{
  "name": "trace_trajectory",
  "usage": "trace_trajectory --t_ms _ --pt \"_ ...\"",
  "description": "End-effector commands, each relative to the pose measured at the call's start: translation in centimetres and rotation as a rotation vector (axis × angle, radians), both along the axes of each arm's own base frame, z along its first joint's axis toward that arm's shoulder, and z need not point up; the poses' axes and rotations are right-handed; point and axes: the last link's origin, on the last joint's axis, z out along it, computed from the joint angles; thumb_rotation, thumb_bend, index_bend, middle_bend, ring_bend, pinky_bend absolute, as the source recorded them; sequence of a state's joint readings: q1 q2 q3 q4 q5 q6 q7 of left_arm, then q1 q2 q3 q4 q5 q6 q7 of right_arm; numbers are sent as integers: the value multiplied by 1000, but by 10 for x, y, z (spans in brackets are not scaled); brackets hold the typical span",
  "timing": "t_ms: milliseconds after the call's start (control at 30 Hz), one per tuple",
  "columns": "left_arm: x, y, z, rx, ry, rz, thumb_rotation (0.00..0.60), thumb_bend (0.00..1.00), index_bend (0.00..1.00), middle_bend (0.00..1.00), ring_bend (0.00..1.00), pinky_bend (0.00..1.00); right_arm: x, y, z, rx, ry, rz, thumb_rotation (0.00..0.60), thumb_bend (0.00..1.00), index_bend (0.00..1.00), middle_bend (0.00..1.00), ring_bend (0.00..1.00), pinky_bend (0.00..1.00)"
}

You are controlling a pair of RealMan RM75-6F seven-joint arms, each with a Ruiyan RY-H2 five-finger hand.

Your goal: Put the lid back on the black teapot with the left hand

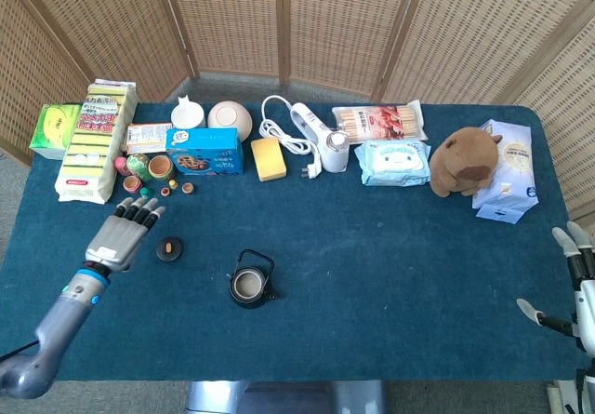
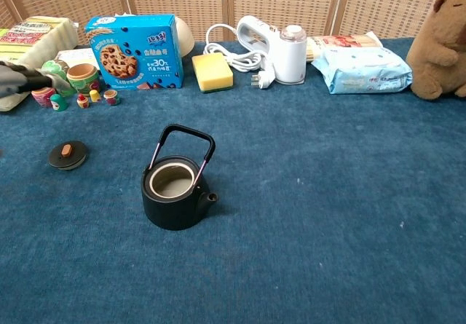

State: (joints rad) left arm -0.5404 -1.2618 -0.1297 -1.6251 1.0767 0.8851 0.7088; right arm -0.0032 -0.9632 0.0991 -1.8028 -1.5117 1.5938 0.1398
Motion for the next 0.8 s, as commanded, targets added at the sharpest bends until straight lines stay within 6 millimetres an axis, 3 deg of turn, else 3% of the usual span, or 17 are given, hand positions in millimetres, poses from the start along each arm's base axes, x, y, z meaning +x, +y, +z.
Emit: trace_trajectory --t_ms 33,233,533,800 --pt "14 12 -30 -26 43 -3 600 140 0 0 0 61 0 0 2 -1 -6 -1 600 63 43 0 0 0" --pt "18 9 -48 -30 81 8 600 160 18 0 0 61 -1 1 4 1 -22 2 600 63 43 0 0 0" --pt "22 8 -58 -7 95 10 600 184 281 0 0 60 -1 3 6 11 -34 9 600 62 43 0 0 0" --pt "22 6 -64 4 112 11 600 213 301 0 0 60 -1 4 6 16 -42 11 600 63 43 0 0 0"
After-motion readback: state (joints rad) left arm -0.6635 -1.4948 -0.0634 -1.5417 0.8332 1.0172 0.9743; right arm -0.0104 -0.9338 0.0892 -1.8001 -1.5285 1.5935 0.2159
